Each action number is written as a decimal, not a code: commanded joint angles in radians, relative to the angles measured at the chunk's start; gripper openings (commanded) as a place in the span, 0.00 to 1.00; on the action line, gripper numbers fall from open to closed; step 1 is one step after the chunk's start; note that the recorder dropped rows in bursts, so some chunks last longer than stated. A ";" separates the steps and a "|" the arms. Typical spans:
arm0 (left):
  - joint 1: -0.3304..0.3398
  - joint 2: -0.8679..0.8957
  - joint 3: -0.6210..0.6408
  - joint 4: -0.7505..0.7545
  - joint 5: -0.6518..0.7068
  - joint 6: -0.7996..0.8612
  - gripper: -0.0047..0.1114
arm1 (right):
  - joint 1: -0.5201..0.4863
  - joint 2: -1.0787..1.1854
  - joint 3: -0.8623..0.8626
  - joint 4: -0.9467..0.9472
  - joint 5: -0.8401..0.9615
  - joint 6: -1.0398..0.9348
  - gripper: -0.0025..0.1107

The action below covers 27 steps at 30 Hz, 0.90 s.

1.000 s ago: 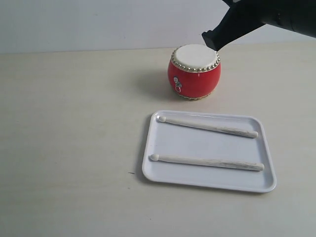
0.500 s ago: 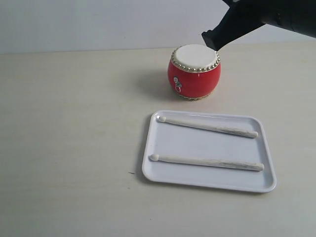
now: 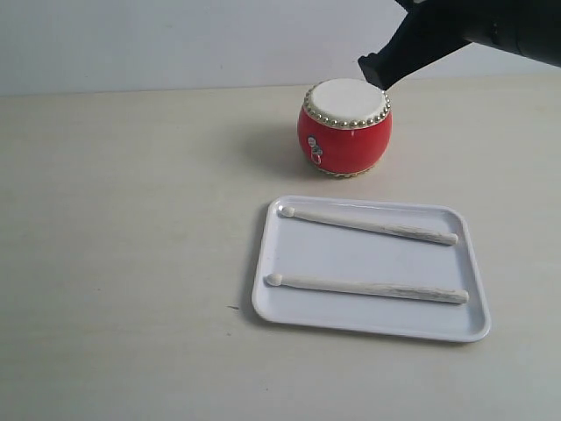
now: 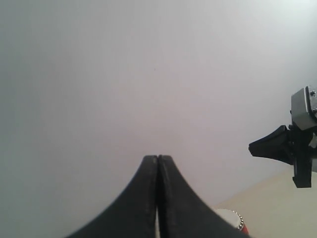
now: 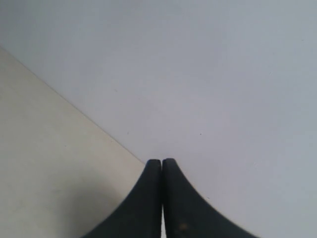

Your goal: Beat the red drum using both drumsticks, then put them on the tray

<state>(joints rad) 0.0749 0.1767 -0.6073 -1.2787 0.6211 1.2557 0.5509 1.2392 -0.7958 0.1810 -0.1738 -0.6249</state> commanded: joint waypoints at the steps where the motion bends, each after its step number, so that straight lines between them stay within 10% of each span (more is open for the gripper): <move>1: -0.005 -0.065 0.052 -0.011 -0.037 -0.005 0.04 | -0.007 -0.006 0.000 0.001 -0.016 0.004 0.02; 17: -0.005 -0.059 0.122 0.063 -0.044 -0.093 0.04 | -0.007 -0.006 0.000 0.003 -0.016 0.003 0.02; 27: -0.005 -0.061 0.252 1.359 -0.296 -1.477 0.04 | -0.007 -0.006 0.000 0.003 -0.016 0.003 0.02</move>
<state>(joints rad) 0.0749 0.1119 -0.4165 -0.2092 0.4267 0.0687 0.5509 1.2392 -0.7958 0.1810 -0.1738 -0.6249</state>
